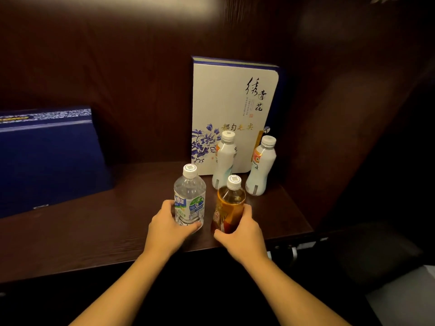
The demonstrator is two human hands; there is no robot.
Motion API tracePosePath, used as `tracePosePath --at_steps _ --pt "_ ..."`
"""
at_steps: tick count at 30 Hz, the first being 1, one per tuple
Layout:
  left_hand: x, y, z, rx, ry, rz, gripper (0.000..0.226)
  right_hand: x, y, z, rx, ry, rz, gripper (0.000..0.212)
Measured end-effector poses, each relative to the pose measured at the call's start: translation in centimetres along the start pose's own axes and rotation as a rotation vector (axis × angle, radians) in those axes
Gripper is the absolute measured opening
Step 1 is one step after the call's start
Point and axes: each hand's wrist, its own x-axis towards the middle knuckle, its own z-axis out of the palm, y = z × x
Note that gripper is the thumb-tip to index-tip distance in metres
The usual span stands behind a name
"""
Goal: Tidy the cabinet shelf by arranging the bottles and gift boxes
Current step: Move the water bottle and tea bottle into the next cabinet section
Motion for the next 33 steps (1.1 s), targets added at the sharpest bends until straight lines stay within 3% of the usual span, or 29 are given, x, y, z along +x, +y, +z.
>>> tracePosePath --at_steps 11,25,33 --pt "-8.0 5.4 6.0 -0.007 -0.072 -0.004 0.073 -4.0 7.0 -8.9 0.004 0.044 0.031 0.075" --pt "-21.3 17.9 20.9 -0.072 -0.126 0.09 0.071 -10.5 21.5 -28.2 0.009 0.132 -0.041 0.081" --pt "-24.8 23.2 27.4 -0.115 -0.204 0.132 0.072 -11.6 26.6 -35.4 0.053 0.179 -0.034 0.077"
